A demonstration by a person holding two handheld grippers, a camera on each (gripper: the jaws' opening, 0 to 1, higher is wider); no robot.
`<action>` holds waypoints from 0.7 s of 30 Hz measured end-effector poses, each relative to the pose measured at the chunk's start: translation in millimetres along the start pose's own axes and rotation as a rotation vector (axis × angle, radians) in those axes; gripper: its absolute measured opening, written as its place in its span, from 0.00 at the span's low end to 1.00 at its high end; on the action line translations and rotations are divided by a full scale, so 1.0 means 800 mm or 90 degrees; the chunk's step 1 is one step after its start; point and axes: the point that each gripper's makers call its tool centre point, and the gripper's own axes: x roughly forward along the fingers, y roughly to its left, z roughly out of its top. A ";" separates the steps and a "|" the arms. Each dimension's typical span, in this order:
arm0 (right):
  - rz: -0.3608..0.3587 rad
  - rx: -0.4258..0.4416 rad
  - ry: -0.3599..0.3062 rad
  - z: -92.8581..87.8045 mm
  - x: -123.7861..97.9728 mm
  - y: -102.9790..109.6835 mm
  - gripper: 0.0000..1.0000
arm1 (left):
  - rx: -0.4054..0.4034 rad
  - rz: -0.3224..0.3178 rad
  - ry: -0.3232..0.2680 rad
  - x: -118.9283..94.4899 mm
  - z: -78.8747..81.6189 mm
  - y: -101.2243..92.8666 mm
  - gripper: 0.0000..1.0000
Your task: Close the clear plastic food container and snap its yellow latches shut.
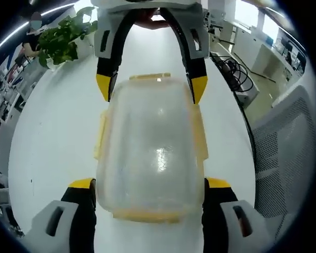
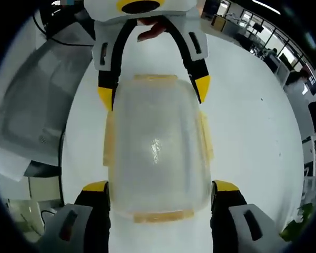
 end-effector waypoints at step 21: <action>-0.001 0.019 -0.009 0.030 0.010 0.013 0.78 | 0.006 -0.005 -0.002 -0.016 -0.030 -0.010 0.83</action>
